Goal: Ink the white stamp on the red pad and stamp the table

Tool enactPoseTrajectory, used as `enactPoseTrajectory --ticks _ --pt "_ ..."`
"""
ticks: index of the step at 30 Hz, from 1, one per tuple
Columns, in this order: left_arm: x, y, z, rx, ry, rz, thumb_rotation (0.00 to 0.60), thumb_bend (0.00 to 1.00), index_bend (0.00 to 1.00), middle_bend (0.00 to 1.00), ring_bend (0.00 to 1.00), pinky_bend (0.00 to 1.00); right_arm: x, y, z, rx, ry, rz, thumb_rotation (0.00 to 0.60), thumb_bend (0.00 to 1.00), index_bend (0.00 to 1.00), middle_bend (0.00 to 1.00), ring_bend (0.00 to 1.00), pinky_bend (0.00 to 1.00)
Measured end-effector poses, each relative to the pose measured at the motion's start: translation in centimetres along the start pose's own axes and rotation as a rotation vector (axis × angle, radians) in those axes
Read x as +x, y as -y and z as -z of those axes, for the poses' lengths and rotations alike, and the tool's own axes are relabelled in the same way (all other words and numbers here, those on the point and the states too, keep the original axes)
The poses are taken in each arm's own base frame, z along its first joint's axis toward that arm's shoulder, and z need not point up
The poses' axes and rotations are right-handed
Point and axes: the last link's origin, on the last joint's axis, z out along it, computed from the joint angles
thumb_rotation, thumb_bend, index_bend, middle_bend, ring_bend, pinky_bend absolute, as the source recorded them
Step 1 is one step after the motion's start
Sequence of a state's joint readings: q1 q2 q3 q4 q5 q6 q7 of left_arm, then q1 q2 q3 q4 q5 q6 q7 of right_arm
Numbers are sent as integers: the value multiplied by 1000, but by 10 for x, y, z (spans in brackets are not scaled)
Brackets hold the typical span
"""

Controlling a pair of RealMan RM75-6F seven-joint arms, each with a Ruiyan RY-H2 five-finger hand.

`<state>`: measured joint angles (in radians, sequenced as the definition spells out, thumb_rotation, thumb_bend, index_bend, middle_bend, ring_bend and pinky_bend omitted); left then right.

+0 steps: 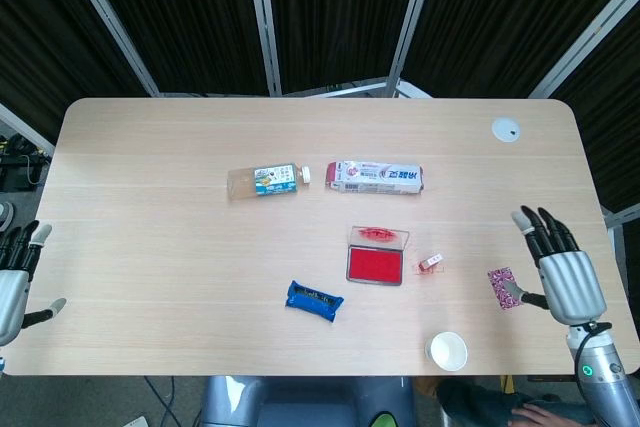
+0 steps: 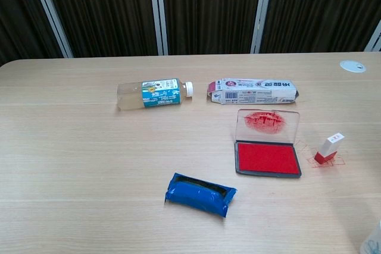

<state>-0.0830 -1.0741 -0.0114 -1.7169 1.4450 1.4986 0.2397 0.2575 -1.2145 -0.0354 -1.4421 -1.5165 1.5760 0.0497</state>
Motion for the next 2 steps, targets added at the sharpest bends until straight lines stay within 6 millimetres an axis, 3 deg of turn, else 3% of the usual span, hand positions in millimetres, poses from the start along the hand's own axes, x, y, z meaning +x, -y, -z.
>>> enactPoseTrajectory --ticks 2 --pt "2 1 1 -3 -6 7 600 0 0 0 0 0 0 -3 3 -22 11 -3 600 0 0 0 0 0"
